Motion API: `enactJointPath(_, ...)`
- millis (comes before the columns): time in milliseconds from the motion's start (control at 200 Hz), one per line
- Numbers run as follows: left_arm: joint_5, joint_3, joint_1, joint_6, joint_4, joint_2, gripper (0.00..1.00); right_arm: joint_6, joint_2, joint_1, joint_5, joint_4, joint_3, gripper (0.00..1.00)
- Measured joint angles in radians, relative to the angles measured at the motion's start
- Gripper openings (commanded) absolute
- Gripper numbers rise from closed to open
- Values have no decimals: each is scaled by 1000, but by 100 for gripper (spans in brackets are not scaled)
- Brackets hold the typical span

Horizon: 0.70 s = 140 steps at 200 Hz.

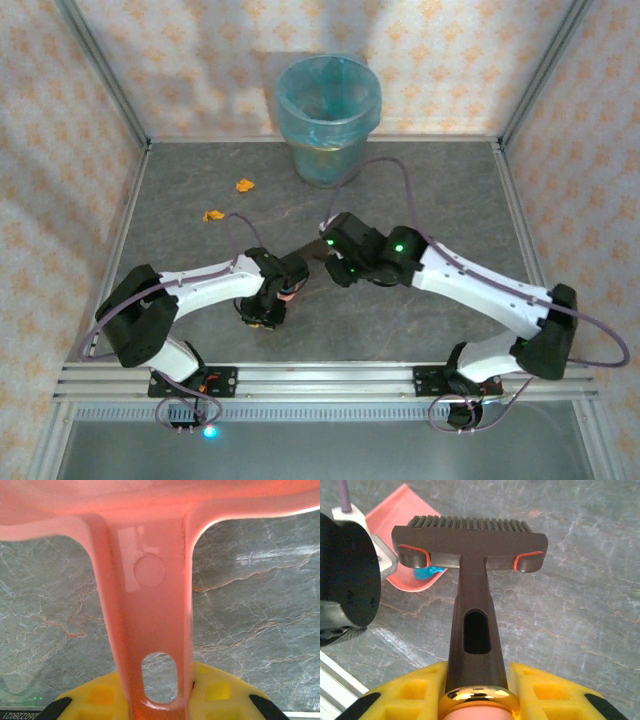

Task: Sweep away the paper scraps from the table

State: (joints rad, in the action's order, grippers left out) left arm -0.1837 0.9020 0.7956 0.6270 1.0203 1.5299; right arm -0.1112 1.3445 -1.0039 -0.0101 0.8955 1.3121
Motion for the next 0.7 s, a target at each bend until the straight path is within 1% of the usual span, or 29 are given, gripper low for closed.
enactJointPath(175, -2, 0, 0, 0, 0, -8, 0, -30, -79, 58, 39, -23, -32, 0)
enactJointPath(345, -18, -2, 0, 0, 1, -28, 0, -71, -85, 124, 107, -22, -37, 0)
enactJointPath(505, -23, -2, 2, 0, 10, -46, 0, -103, -46, 158, 150, -19, -37, 0)
enactJointPath(701, -26, -2, 14, 0, 45, -91, 0, -114, 44, 170, 151, -13, -37, 0)
